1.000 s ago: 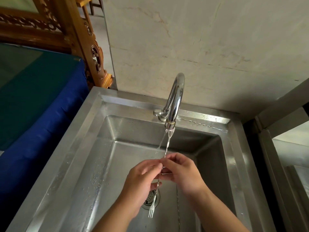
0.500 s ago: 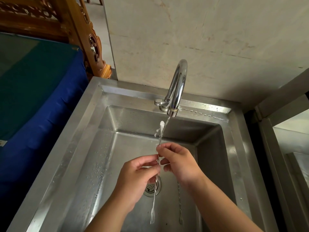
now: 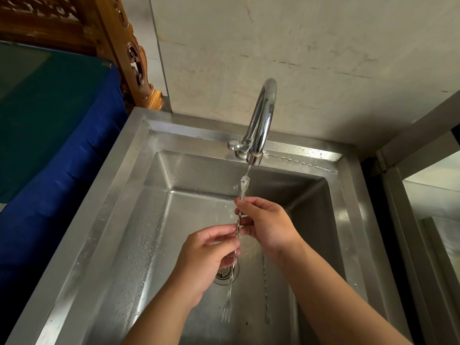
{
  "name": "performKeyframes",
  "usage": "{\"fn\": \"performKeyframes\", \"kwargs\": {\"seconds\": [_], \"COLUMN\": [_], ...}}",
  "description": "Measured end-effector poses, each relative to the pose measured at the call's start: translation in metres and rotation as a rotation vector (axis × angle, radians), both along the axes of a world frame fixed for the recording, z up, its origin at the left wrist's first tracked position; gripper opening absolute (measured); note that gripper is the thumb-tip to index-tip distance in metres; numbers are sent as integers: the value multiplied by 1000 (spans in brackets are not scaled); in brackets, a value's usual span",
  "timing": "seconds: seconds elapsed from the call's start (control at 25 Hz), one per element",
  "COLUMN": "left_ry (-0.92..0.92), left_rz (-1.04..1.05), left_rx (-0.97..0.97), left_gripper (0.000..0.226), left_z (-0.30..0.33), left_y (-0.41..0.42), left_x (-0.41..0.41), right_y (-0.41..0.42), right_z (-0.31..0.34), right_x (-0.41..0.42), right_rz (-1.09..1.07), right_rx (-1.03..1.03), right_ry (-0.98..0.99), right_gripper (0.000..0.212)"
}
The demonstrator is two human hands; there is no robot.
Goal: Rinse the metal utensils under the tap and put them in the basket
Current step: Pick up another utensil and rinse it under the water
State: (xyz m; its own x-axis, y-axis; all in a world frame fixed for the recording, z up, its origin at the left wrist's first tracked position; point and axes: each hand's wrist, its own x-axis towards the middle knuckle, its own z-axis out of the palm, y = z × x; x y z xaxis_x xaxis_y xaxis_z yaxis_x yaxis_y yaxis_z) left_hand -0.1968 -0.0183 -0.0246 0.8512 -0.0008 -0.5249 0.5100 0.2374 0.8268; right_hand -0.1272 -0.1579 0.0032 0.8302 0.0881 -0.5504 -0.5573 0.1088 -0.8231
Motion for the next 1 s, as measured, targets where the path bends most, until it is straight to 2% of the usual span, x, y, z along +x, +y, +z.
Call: {"fn": "performKeyframes", "kwargs": {"seconds": [0.28,0.44,0.68,0.76,0.88,1.0], "left_ry": [-10,-21,-72,-81,-95,-96], "left_rz": [25,23,-22,-17,-3,17], "left_rx": [-9,14,99,122,140,125], "left_gripper": [29,29,33,33,33,34], "left_z": [2,2,2,1,0,0], "left_y": [1,2,5,4,5,7], "left_x": [8,8,6,6,7,7], "right_y": [2,4,8,9,10,8], "right_z": [5,12,17,16,14,10], "right_x": [12,25,38,40,39,35], "right_rz": [-32,-45,-71,-75,-52,-22], "right_rx": [27,26,-89,-108,-70,19], "right_ry": [8,34,131,137,131,109], "right_gripper": [9,15,51,56,49,29]}}
